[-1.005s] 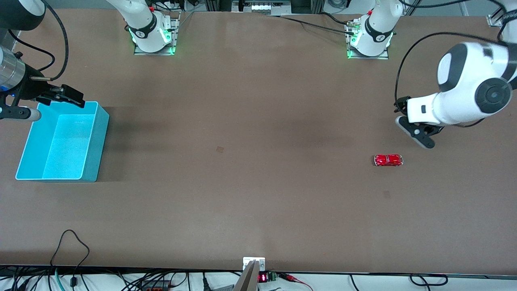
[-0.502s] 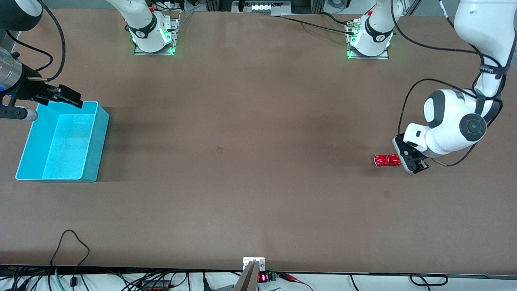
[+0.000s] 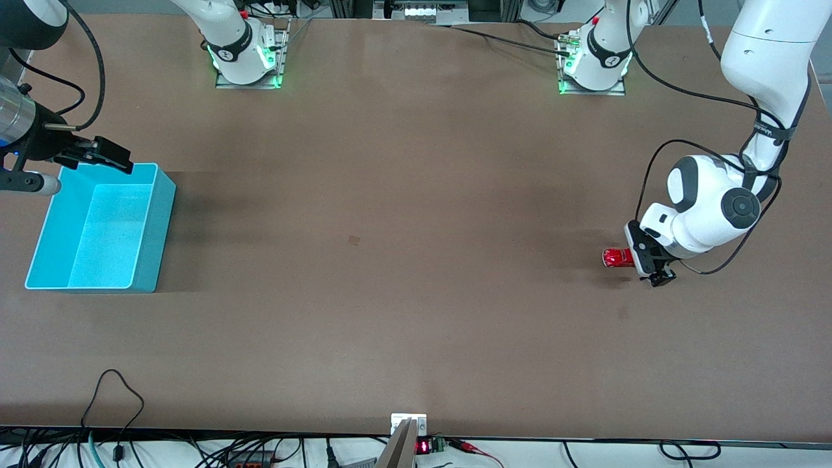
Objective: Wind red beetle toy and store in blue box
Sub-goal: 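Lower the left gripper over the red car and close on it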
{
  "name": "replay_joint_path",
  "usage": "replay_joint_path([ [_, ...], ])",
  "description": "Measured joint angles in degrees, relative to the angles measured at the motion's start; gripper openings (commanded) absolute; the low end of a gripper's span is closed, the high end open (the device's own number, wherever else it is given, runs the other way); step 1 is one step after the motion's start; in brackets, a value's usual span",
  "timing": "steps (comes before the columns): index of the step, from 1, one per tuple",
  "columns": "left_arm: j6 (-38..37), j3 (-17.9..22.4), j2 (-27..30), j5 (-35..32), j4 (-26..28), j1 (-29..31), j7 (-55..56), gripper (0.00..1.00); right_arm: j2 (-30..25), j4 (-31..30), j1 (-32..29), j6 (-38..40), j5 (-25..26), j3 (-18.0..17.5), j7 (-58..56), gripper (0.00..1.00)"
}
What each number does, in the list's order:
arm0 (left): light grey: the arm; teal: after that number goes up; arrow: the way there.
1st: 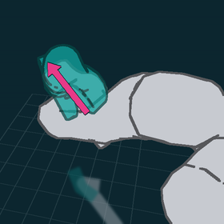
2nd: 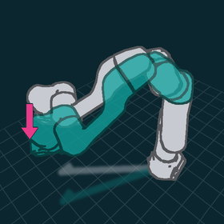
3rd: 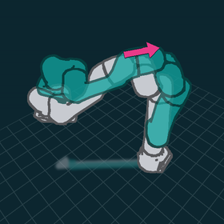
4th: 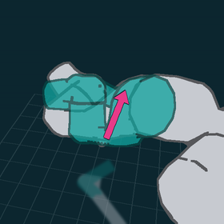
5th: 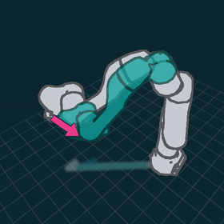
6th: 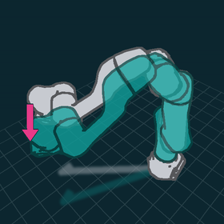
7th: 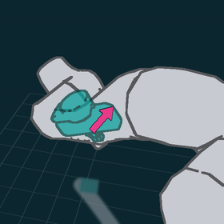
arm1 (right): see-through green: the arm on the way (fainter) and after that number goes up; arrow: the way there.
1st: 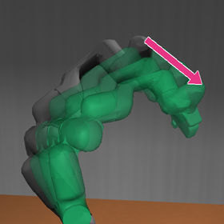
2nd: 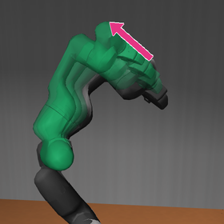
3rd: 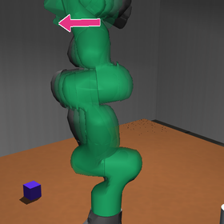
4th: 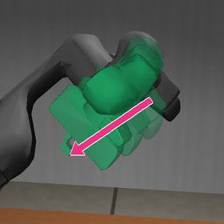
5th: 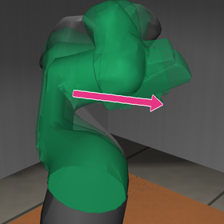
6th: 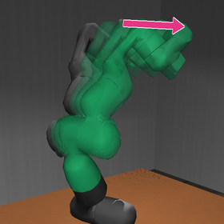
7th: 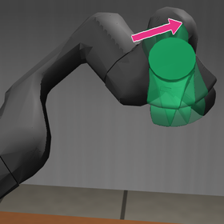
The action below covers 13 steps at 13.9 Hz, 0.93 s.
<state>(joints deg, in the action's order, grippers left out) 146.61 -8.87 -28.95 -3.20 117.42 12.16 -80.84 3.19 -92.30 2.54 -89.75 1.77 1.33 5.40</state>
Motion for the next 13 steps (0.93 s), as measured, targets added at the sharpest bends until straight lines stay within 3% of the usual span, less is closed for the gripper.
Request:
replay_joint_path([
  [1,0.0,-0.2,0.0,0.0,0.1,-0.2,-0.1,0.71,0.0,0.0,0.0,0.0,0.0,0.0,0.0,1.00],
  [4,0.0,-1.0,0.0,0.0,0.5,-0.7,-0.2,0.30,0.0,0.0,0.0,0.0,0.0,0.0,0.0,1.00],
  [5,0.0,-1.2,0.0,0.0,0.6,-0.9,-0.2,0.25,0.0,0.0,0.0,0.0,0.0,0.0,0.0,1.00],
  [7,-0.1,-1.3,0.1,0.0,0.6,-0.9,-0.2,0.18,0.0,0.0,0.0,0.0,0.0,0.0,0.0,1.00],
  [13,-0.4,-1.3,0.1,0.0,0.7,-0.8,-0.4,0.18,0.0,0.0,0.0,0.0,0.0,0.0,0.0,1.00],
])
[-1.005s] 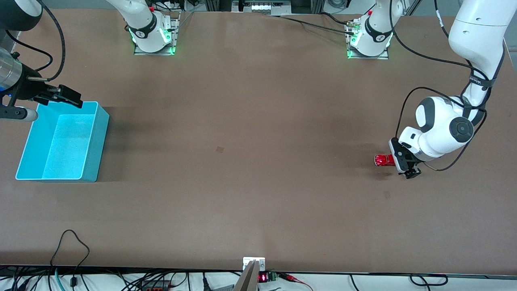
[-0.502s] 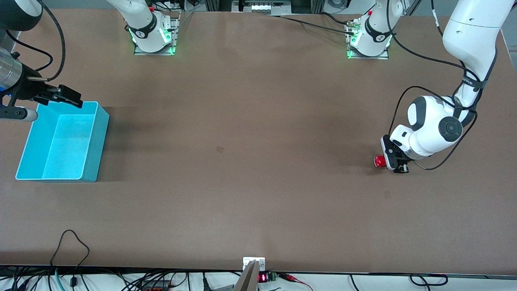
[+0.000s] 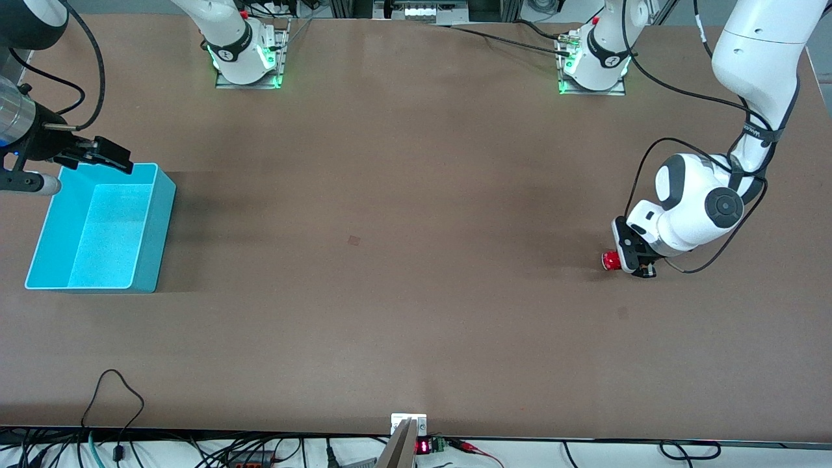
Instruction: Wind red beetle toy and store in blue box
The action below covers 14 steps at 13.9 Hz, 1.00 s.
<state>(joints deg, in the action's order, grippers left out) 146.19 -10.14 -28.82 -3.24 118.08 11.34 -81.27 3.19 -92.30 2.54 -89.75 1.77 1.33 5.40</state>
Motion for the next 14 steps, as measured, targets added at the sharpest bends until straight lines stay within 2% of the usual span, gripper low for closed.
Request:
replay_joint_path([
  [3,-0.3,0.2,0.1,0.0,0.0,2.2,-4.8,0.19,0.0,0.0,0.0,0.0,0.0,0.0,0.0,1.00],
  [7,-0.4,0.4,0.1,0.0,-0.1,9.5,-14.1,0.20,0.0,0.0,0.0,0.0,0.0,0.1,0.0,1.00],
  [11,-0.4,0.4,-0.2,0.0,-0.5,12.9,-17.6,0.20,0.0,0.0,0.0,0.0,0.0,0.1,0.0,1.00],
  [12,-0.4,0.4,-0.2,0.0,-0.5,13.2,-17.9,0.23,0.0,0.0,0.0,0.0,0.0,0.1,0.0,1.00],
  [13,-0.4,0.4,-0.3,0.0,-0.6,13.3,-18.0,0.44,0.0,0.0,0.0,0.0,0.0,0.1,0.0,1.00],
  [14,-0.4,0.4,-0.3,0.0,-0.6,13.4,-18.1,0.98,0.0,0.0,0.0,0.0,0.0,0.1,0.0,1.00],
])
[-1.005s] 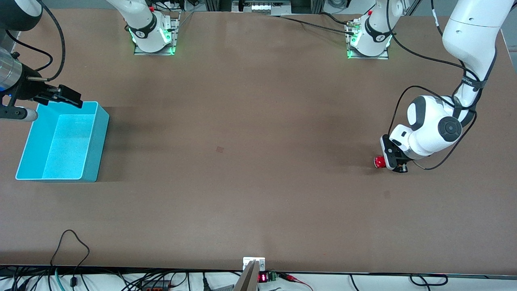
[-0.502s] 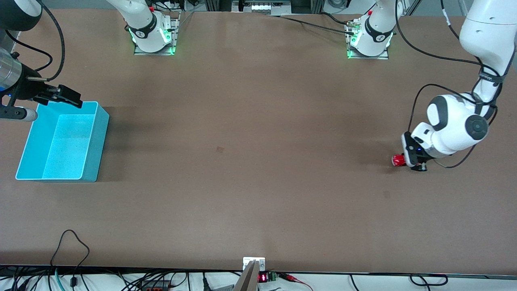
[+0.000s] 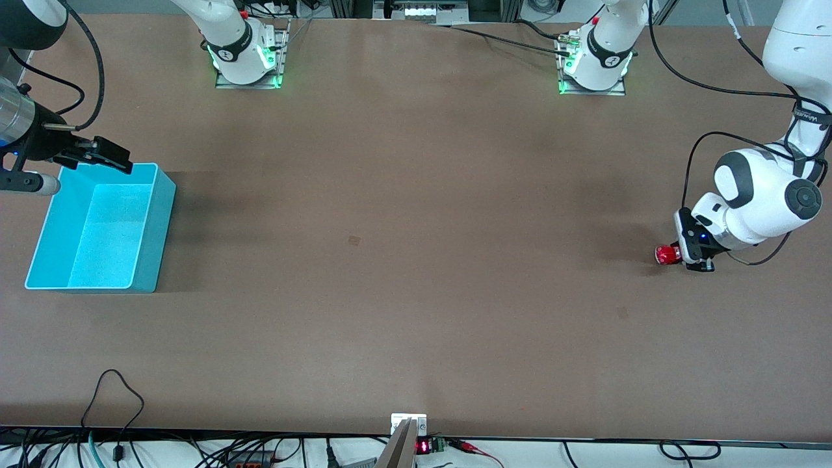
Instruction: Wind red beetle toy and store in blue box
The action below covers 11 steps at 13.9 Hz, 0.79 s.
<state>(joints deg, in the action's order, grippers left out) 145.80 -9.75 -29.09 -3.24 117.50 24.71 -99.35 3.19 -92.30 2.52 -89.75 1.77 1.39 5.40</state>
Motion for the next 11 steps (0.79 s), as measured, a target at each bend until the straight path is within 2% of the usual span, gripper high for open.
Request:
replay_joint_path([
  [5,-1.7,-0.4,0.3,0.0,-2.3,0.9,-0.5,1.00,0.0,0.0,0.0,0.0,0.0,0.0,0.0,1.00],
  [8,-7.9,-1.2,2.7,0.0,-4.0,0.9,-0.3,1.00,0.0,0.0,0.0,0.0,0.0,0.0,0.0,1.00],
  [11,-18.4,-1.9,4.6,0.0,-8.2,0.9,1.8,1.00,0.0,0.0,0.0,0.0,0.0,0.0,0.0,1.00],
])
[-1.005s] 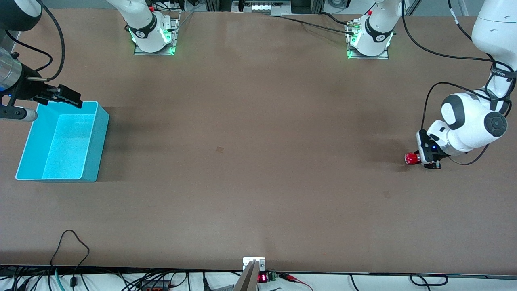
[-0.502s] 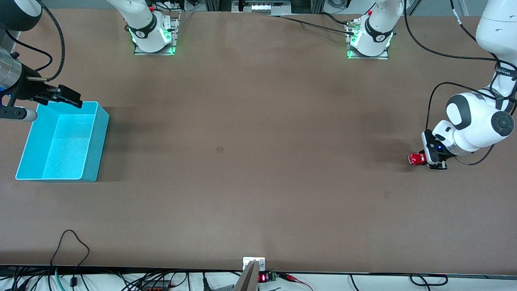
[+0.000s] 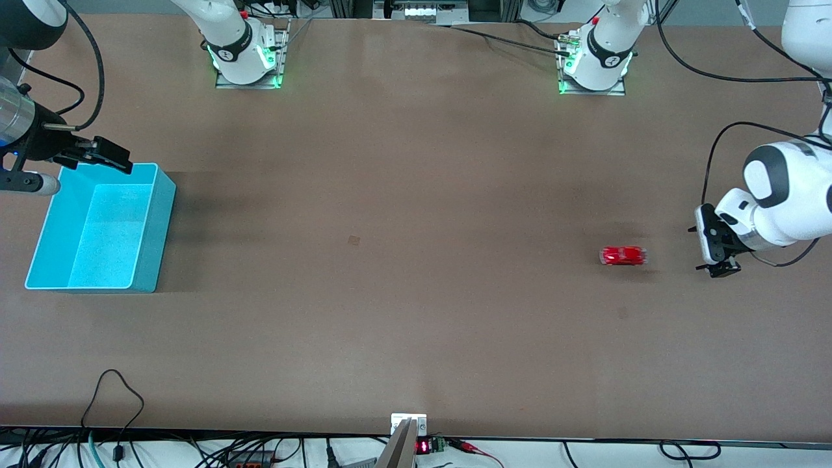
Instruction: Wind red beetle toy and store in blue box
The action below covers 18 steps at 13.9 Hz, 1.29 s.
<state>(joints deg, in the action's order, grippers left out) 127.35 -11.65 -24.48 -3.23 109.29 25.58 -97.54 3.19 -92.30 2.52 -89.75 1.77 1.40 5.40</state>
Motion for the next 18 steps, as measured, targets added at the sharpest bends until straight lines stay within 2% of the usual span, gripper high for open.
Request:
replay_joint_path([
  [4,-12.4,-0.5,1.1,0.0,-7.6,-0.5,6.3,1.00,0.0,0.0,0.0,0.0,0.0,0.0,0.0,1.00],
  [10,-21.8,-0.9,2.5,0.0,-12.1,-1.0,16.5,1.00,0.0,0.0,0.0,1.5,-0.1,0.0,0.0,1.00],
  [12,-25.4,-0.9,3.4,-0.3,-13.9,-1.5,20.0,1.00,0.1,0.0,0.0,2.2,-1.6,0.1,0.0,1.00],
  [18,-39.0,-1.1,6.6,-2.3,-21.9,-5.8,35.4,1.00,1.5,-0.2,1.9,2.5,-2.7,-0.5,-0.1,1.00],
])
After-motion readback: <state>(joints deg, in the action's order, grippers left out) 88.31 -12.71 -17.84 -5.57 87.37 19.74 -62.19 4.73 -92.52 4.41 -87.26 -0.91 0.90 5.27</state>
